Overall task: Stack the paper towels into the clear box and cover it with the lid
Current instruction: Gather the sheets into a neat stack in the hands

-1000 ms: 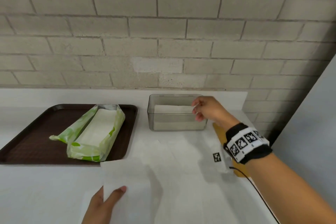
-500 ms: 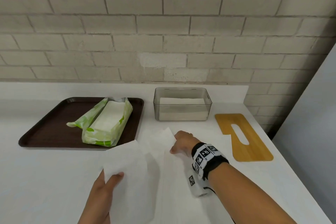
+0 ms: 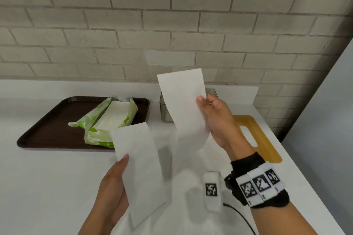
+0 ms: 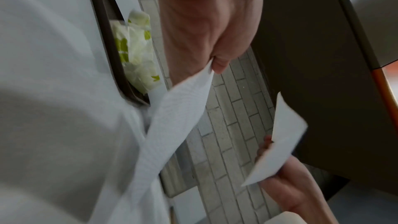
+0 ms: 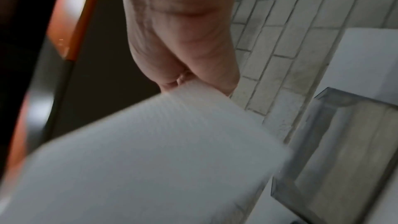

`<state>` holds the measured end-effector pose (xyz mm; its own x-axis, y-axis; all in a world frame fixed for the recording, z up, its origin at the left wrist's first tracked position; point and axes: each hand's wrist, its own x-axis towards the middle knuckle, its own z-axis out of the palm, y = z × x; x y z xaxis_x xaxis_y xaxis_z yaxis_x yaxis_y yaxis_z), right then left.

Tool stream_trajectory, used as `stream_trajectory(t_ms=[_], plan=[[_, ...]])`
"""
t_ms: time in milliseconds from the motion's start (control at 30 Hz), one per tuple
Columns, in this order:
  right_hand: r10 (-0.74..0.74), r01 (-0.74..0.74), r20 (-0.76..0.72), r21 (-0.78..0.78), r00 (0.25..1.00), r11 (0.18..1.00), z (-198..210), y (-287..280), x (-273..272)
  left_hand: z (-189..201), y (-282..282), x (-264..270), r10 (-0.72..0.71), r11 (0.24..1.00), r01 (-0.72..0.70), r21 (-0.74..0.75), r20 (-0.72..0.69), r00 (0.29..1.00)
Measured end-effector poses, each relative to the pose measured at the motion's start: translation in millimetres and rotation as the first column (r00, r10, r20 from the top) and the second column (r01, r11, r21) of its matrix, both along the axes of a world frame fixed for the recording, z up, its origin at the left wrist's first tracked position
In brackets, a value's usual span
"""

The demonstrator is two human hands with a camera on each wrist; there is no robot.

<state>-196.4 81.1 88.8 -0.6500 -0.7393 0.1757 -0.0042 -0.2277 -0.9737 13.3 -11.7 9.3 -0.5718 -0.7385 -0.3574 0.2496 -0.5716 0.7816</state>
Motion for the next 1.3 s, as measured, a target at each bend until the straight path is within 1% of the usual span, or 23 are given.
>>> stream_trajectory(t_ms=[33,67,133,200,300,400,500,567,633,667,700,767,800,833,867,933,967,1033,1133,1200,1233,1267,1300], plan=[[-0.046,0.049,-0.068,0.048,0.997,0.998,-3,1,11,4,3,-6,-0.022,1.0,0.022,0.012,-0.016,1.0],[-0.102,0.126,-0.195,0.116,0.976,0.985,-9,1,21,8,6,-13,-0.048,0.999,0.049,0.024,-0.035,0.998],[-0.157,0.261,-0.414,0.209,0.897,0.942,-31,-3,40,13,13,-25,-0.088,0.994,0.092,0.051,-0.066,0.994],[-0.126,0.315,-0.504,0.309,0.854,0.897,-56,-5,56,13,20,-35,-0.137,0.988,0.142,0.054,-0.08,0.987],[-0.08,0.361,-0.565,0.407,0.822,0.839,-85,-6,66,7,28,-41,-0.231,0.973,0.231,0.005,-0.049,0.972],[-0.034,0.314,-0.521,0.46,0.853,0.83,-92,-1,62,0,34,-42,-0.275,0.961,0.274,-0.034,-0.046,0.96],[0.027,0.247,-0.468,0.515,0.883,0.821,-85,5,57,-7,37,-41,-0.241,0.97,0.242,0.016,-0.049,0.969],[0.09,0.165,-0.389,0.576,0.917,0.801,-77,8,52,-11,38,-40,-0.215,0.974,0.218,0.061,-0.042,0.976],[0.061,0.075,-0.233,0.533,0.97,0.842,-67,13,38,-15,34,-36,-0.172,0.979,0.172,0.111,-0.01,0.985],[0.03,0.06,-0.171,0.495,0.985,0.867,-63,16,27,-17,30,-33,-0.154,0.98,0.153,0.128,0.0,0.988],[-0.008,0.089,-0.167,0.482,0.986,0.871,-63,18,12,-19,26,-28,-0.138,0.982,0.135,0.132,0.01,0.99],[-0.047,0.195,-0.273,0.549,0.961,0.813,-71,22,-22,-20,18,-18,-0.109,0.987,0.104,0.12,0.037,0.993],[-0.003,0.245,-0.37,0.612,0.929,0.752,-78,23,-36,-20,14,-14,-0.098,0.989,0.092,0.112,0.05,0.994],[0.118,0.273,-0.462,0.691,0.879,0.67,-87,23,-47,-21,11,-10,-0.087,0.991,0.08,0.104,0.062,0.994],[0.275,0.279,-0.507,0.765,0.817,0.581,-96,23,-56,-21,8,-6,-0.073,0.994,0.066,0.091,0.076,0.994],[0.506,0.204,-0.439,0.868,0.743,0.453,-108,23,-63,-19,4,-1,-0.056,0.997,0.052,0.054,0.087,0.995],[0.555,0.147,-0.388,0.892,0.736,0.429,-112,23,-63,-17,4,1,-0.048,0.998,0.044,0.038,0.093,0.995],[0.592,0.091,-0.349,0.903,0.726,0.421,-116,19,-60,-16,4,3,-0.028,1.0,0.027,0.012,0.109,0.994],[0.686,0.126,-0.389,0.907,0.615,0.402,-118,10,-51,-17,5,2,-0.014,1.0,0.013,0.004,0.125,0.992],[0.689,0.128,-0.425,0.889,0.587,0.439,-117,8,-48,-18,6,1,-0.004,1.0,0.005,-0.002,0.129,0.992],[0.662,0.094,-0.436,0.869,0.61,0.487,-114,8,-48,-18,7,1,0.0,1.0,0.0,-0.005,0.128,0.992],[0.619,0.019,-0.433,0.828,0.656,0.56,-108,8,-48,-18,7,1,0.005,1.0,-0.004,-0.008,0.124,0.992],[0.557,-0.081,-0.401,0.756,0.727,0.649,-98,10,-48,-18,7,0,0.01,1.0,-0.009,-0.008,0.119,0.993]])
